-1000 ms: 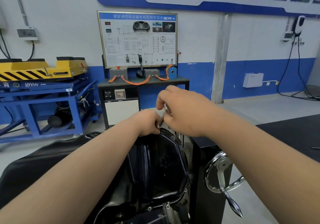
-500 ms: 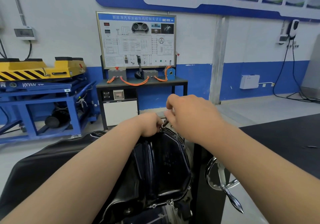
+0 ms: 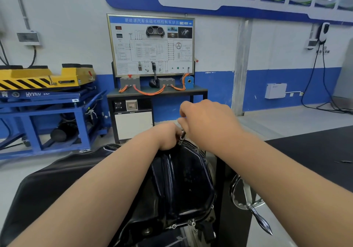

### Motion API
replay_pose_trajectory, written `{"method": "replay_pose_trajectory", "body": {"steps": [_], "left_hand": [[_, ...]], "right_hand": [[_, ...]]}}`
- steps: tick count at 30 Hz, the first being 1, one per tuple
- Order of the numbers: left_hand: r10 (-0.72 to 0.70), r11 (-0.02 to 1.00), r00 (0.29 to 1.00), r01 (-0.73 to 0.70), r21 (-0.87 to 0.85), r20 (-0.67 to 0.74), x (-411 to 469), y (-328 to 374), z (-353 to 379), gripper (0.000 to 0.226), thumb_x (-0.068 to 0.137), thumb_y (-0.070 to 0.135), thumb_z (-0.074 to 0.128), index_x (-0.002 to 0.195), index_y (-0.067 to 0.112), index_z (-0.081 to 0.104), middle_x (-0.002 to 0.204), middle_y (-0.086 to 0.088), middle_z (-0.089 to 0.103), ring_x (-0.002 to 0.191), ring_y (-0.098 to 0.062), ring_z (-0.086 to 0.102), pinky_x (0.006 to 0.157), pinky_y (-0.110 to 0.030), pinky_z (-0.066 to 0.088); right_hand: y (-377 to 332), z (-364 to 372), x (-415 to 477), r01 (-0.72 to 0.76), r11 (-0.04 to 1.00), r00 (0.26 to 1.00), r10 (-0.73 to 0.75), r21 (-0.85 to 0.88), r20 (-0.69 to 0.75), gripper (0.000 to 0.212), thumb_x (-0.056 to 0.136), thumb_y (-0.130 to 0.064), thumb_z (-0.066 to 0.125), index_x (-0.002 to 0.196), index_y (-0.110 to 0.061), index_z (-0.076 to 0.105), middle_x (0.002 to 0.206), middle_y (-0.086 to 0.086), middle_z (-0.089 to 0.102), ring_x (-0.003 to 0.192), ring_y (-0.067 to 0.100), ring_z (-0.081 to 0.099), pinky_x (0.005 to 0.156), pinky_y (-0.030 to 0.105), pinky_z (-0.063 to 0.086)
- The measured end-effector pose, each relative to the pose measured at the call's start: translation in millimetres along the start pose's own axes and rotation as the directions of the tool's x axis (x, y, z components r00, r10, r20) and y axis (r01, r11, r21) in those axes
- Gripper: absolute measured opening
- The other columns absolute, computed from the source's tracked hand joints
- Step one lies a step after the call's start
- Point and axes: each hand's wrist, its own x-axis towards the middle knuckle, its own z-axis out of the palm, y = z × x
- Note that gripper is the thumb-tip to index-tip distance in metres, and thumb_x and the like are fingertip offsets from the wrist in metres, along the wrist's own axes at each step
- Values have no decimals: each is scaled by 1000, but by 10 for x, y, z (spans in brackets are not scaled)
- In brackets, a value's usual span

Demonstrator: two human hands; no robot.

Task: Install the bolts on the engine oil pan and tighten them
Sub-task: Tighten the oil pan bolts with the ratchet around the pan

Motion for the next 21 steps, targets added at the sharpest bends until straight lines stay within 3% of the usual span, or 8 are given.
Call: {"method": "replay_pose_trajectory", "body": {"steps": [2,6,9,11,14,17,19,21], "left_hand": [[-3,1000,1000,3,-28,3,4,2,1,38,85,1,44,59,29,41,66,5,43,78,-25,48,71,-31,41],[-5,994,1000,2,-112,-26,11,-2,-1,28,83,1,47,75,25,55,80,3,57,85,-23,53,77,-29,44],[-1,988,1000,-3,-152,-29,10,-12,-3,34,85,0,47,102,21,69,103,-1,65,98,-24,57,88,-32,47],[-7,984,999,0,-178,-41,8,-22,-4,34,87,3,49,106,21,70,105,-1,66,98,-23,57,90,-33,47],[-20,983,997,7,-183,-71,21,-32,2,28,87,3,49,89,24,68,86,8,61,87,-18,52,80,-29,44],[-41,983,991,18,-182,-123,17,-25,5,41,86,3,50,58,32,47,66,16,45,76,-19,47,71,-27,38],[-43,983,992,20,-181,-121,9,-23,1,44,86,3,52,54,33,45,64,16,46,75,-20,48,70,-27,38],[-25,984,995,7,-177,-97,-3,-24,-5,36,85,2,50,61,29,54,71,10,56,81,-22,52,74,-30,44]], "right_hand": [[40,-16,-7,-16,997,1000,14,79,24,16,96,-34,44,105,-21,50,78,-3,47,73,24,50,61,33,39],[120,-105,9,15,971,988,-52,240,146,20,90,-22,52,108,-30,51,102,-8,53,90,19,52,75,35,47],[163,-95,62,14,994,998,-20,110,54,21,93,-24,50,112,-28,54,102,-2,60,86,23,53,67,33,43],[146,-63,100,-38,998,999,38,44,3,20,96,-29,45,112,-24,56,101,2,61,79,24,48,64,32,40],[109,-54,112,-90,994,996,90,65,17,23,96,-35,43,107,-22,58,96,2,59,79,24,48,64,33,39],[90,-101,66,12,992,995,-24,129,99,25,91,-34,49,114,-24,52,107,0,54,89,25,53,72,37,48],[92,-136,66,47,988,987,-69,145,148,26,90,-23,50,116,-25,52,111,0,56,93,25,55,74,39,50],[107,-112,112,37,998,995,-42,55,87,24,92,-20,49,115,-23,55,105,3,59,86,25,56,66,35,47]]}}
